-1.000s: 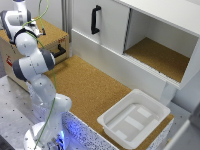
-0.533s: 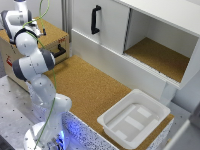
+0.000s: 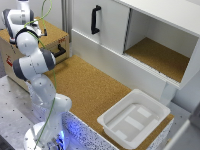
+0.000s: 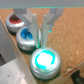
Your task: Turn on the green light lamp
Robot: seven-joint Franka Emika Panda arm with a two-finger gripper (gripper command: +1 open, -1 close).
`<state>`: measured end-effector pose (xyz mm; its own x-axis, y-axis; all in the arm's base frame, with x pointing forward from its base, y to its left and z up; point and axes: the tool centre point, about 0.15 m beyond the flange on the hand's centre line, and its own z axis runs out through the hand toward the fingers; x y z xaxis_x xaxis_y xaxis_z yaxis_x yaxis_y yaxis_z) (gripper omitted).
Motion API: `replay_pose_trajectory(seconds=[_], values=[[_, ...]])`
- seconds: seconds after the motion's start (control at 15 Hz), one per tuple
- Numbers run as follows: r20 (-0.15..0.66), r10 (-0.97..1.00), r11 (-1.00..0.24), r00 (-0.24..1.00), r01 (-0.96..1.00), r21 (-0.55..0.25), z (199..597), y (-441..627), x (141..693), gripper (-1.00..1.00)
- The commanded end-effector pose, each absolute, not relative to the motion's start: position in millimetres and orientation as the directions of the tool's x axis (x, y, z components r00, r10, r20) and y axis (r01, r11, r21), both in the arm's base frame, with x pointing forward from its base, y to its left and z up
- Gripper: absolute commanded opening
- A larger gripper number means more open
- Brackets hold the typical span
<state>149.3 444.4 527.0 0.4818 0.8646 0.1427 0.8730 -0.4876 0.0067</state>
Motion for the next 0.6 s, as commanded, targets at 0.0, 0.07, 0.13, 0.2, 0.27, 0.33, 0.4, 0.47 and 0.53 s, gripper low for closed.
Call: replay_pose_trajectory(seconds=[0.0,0.07,0.13,0.2,0.27,0.33,0.4,0.47,0.53], values=[[0.101,0.868,-0.493,0.487,0.868,0.052,548.4,443.8,153.9,1.00],[0.096,0.865,-0.498,0.492,0.866,0.047,544.6,443.9,155.8,1.00],[0.108,0.858,-0.508,0.502,0.860,0.036,543.1,443.4,158.5,1.00],[0.124,0.852,-0.514,0.508,0.858,0.019,542.4,442.3,160.7,1.00],[0.145,0.843,-0.525,0.518,0.851,0.011,543.6,439.1,163.6,1.00],[0.179,0.821,-0.546,0.542,0.837,-0.030,545.5,430.6,169.7,1.00],[0.177,0.785,-0.594,0.594,0.802,-0.055,545.5,418.3,178.1,1.00],[0.171,0.744,-0.650,0.647,0.759,-0.044,547.2,401.1,187.4,1.00],[0.174,0.719,-0.677,0.673,0.735,-0.049,549.0,390.0,192.5,1.00]])
